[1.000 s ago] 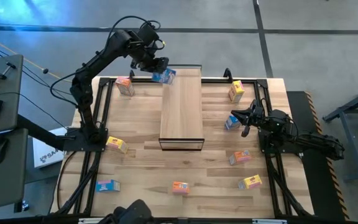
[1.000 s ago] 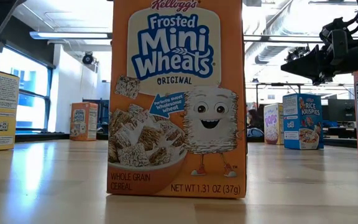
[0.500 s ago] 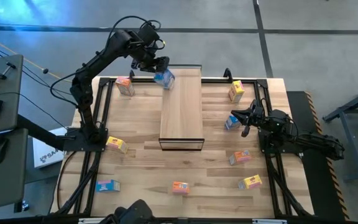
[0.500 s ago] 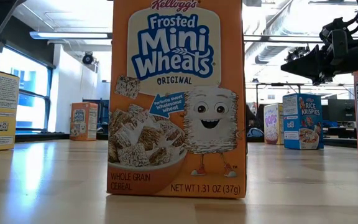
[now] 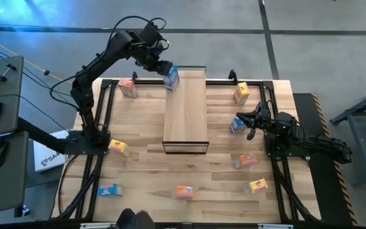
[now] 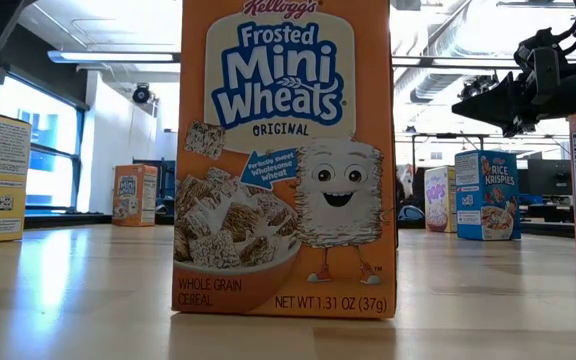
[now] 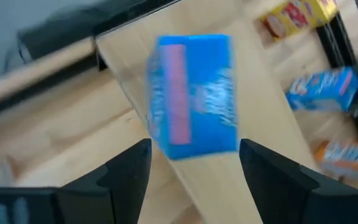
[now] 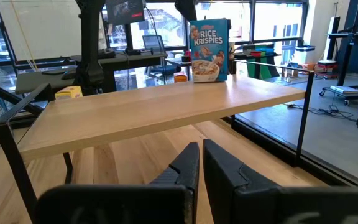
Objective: Stack cereal on shelf
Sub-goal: Put the top left blue cereal box on the shelf
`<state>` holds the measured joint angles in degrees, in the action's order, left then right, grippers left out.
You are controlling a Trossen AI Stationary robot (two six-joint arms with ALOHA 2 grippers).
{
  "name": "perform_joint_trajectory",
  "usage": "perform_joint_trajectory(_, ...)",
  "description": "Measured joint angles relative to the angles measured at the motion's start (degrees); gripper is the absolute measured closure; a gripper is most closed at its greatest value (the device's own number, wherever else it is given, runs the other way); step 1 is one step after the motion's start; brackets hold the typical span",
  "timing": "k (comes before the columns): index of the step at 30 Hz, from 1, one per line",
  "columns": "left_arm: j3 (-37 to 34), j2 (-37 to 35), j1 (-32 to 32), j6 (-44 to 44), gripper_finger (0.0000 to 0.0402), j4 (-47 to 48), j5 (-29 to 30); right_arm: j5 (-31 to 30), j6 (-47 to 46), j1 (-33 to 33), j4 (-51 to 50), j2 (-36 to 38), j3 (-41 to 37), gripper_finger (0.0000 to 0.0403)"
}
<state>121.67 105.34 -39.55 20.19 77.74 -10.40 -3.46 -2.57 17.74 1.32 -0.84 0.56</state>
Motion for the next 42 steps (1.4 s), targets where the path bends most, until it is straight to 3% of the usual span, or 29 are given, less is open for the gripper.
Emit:
perform_joint_trajectory(5, -0.63, -3.60, 5.38, -12.06, 0.0179, -0.06, 9.14, 0.00, 0.00, 0.02, -0.01, 0.00, 0.01, 0.0389)
perform_joint_trajectory(8, -6.39, -8.02, 7.80, -14.94, 0.0208, -3.66, 12.09, 0.01, 0.00, 0.01, -0.01, 0.00, 0.01, 0.0389)
perform_joint_trajectory(13, -27.66, -19.52, 8.63, -14.16, 0.0292, -17.34, 11.98, 0.02, 0.00, 0.00, -0.02, 0.00, 0.02, 0.0389)
perform_joint_trajectory(18, -51.45, -32.26, 8.60, -11.44, 0.0383, -38.51, 4.61, 0.00, 0.00, 0.02, -0.01, 0.00, 0.02, 0.0389)
perform_joint_trajectory(24, -69.50, -37.97, 8.94, -9.84, 0.0391, -61.66, 1.86, 0.01, 0.00, 0.01, 0.00, 0.01, 0.01, 0.0389)
perform_joint_trajectory(29, -74.03, -33.84, 10.14, -9.34, 0.0400, -76.06, -0.71, 0.01, 0.00, 0.00, -0.01, 0.01, 0.02, 0.0389)
perform_joint_trajectory(42, -74.01, -24.10, 10.52, -8.71, 0.0401, -91.72, 7.60, 0.01, 0.00, 0.02, 0.00, 0.02, 0.00, 0.0389)
